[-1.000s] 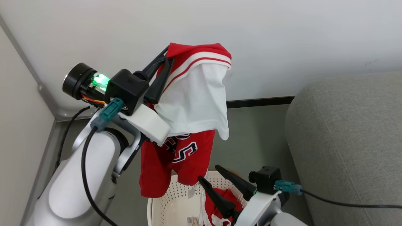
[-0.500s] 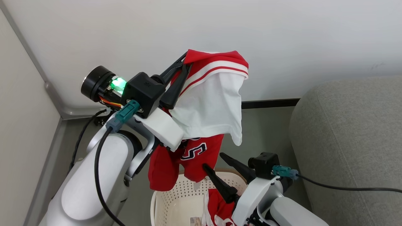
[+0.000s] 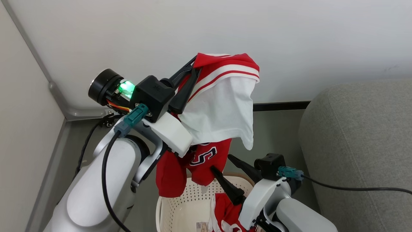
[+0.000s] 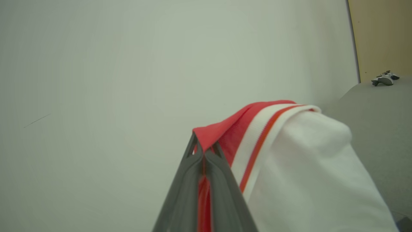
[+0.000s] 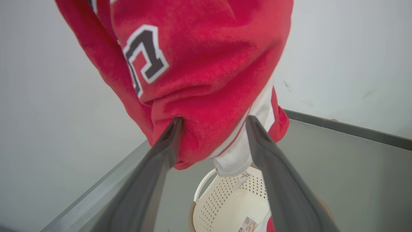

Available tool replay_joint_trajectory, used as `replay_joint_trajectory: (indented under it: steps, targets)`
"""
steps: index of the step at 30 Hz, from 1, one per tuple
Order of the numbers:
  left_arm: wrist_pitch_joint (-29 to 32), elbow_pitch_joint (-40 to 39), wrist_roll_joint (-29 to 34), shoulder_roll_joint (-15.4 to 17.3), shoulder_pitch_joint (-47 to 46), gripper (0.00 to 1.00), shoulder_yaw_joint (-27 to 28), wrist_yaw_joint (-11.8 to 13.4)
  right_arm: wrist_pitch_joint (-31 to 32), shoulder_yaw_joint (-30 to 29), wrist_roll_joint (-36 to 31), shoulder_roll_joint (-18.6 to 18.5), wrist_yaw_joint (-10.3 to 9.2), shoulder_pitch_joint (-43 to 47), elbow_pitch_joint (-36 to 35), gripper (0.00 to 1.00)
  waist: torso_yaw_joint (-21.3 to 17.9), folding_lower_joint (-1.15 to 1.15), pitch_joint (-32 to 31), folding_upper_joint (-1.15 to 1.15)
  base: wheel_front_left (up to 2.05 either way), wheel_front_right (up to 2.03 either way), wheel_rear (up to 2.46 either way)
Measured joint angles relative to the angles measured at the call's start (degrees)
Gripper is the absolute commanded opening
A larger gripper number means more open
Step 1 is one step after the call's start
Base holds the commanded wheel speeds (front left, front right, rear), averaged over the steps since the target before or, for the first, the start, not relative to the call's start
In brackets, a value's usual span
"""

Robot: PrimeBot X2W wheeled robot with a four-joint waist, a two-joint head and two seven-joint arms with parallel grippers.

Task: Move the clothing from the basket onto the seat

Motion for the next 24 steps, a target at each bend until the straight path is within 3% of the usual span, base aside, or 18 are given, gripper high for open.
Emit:
replay_joint_trajectory:
  steps: [16, 17, 19, 20, 24]
  targets:
    - [0.0, -0.1, 0.0, -2.0, -2.1, 0.00, -1.8, -0.8, -0.3, 1.1, 4.7, 0.2, 0.00, -3.7, 5.1, 1.00, 1.6, 0.00, 0.4, 0.00, 0.00, 0.00, 0.00]
    - [0.0, -0.1, 0.0, -2.1, -2.2, 0.00, -1.9, -0.9, -0.3, 1.7, 5.5, 0.2, 0.00, -3.8, 4.8, 0.91, 1.8, 0.00, 0.4, 0.00, 0.00, 0.00, 0.00]
    - [0.0, -0.1, 0.0, -2.3, -2.2, 0.00, -2.1, -0.9, -0.1, 2.7, 6.6, 0.2, 0.00, -4.3, 4.4, 0.57, 2.2, 0.00, 0.5, 0.00, 0.00, 0.00, 0.00]
    - [0.0, -0.1, 0.0, -2.3, -2.2, 0.00, -2.1, -0.9, 0.1, 3.4, 6.8, 0.2, 0.00, -4.7, 4.3, 0.48, 2.4, 0.00, 0.5, 0.00, 0.00, 0.00, 0.00]
    - [0.0, -0.1, 0.0, -2.3, -2.2, 0.00, -2.1, -0.9, 0.2, 5.5, 7.4, 0.2, 0.00, -6.0, 3.4, 0.31, 2.9, 0.00, 0.8, 0.00, 0.00, 0.00, 0.00]
